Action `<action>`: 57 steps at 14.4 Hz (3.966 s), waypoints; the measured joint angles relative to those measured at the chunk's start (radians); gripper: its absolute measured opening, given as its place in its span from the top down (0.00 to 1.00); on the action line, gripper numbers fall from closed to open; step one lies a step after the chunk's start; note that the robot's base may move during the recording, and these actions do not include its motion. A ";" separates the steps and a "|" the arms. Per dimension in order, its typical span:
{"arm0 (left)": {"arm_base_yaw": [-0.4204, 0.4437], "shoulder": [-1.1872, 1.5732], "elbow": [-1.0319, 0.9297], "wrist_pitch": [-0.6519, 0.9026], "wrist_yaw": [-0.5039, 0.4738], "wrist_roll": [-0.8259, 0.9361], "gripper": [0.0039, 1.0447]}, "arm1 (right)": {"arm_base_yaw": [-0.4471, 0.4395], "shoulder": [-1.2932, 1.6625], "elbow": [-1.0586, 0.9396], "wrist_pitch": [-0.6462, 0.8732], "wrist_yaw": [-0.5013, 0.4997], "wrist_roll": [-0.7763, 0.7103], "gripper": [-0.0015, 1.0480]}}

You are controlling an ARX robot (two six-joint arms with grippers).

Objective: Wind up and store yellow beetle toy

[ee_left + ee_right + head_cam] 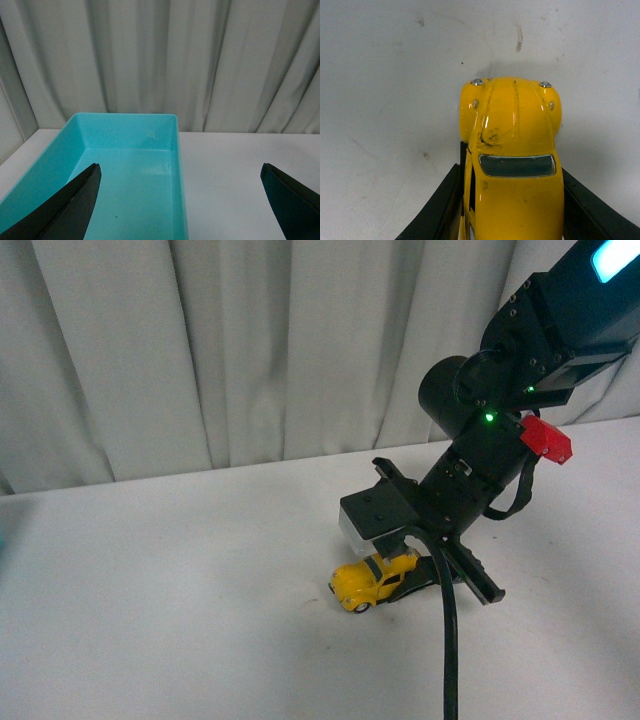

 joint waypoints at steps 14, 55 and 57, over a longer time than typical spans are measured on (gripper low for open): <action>0.000 0.000 0.000 0.000 0.000 0.000 0.06 | -0.043 0.055 0.056 -0.040 -0.076 0.010 0.60; 0.000 0.000 0.000 0.000 0.000 0.000 0.06 | -0.332 -0.032 -0.189 0.134 -0.146 0.047 0.07; 0.000 0.000 0.000 0.000 0.000 0.000 0.06 | -0.327 -0.034 -0.191 0.138 -0.142 0.047 0.07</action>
